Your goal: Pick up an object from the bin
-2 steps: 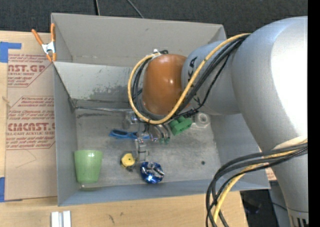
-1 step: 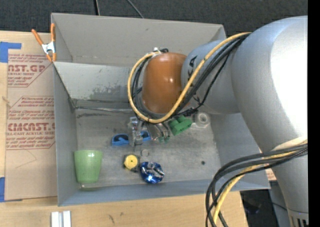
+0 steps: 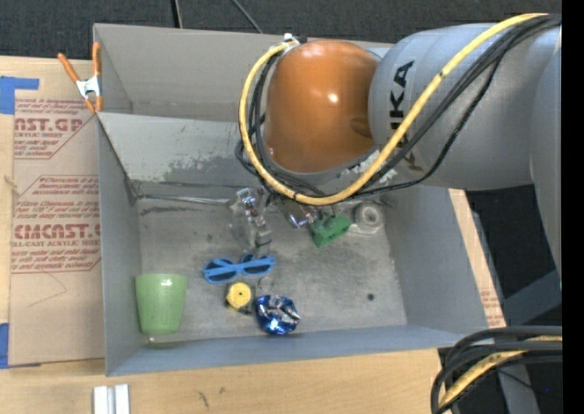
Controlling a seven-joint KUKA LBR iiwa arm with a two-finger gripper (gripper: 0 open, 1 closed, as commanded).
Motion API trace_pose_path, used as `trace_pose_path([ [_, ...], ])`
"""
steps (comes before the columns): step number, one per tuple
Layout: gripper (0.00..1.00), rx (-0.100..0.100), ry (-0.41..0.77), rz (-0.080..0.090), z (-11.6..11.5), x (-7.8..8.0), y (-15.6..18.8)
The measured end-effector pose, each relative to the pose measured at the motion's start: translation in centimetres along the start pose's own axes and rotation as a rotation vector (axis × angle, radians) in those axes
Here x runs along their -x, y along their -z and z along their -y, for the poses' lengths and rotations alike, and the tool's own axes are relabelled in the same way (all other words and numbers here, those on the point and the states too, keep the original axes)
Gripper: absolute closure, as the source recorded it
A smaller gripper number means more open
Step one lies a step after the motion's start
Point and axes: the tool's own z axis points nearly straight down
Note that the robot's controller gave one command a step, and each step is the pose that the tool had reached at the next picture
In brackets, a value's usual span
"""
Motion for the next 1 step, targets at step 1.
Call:
trace_pose_path([
  [1, 0.0, 0.001, -0.001, -0.007, 0.04, -0.14, -0.41],
])
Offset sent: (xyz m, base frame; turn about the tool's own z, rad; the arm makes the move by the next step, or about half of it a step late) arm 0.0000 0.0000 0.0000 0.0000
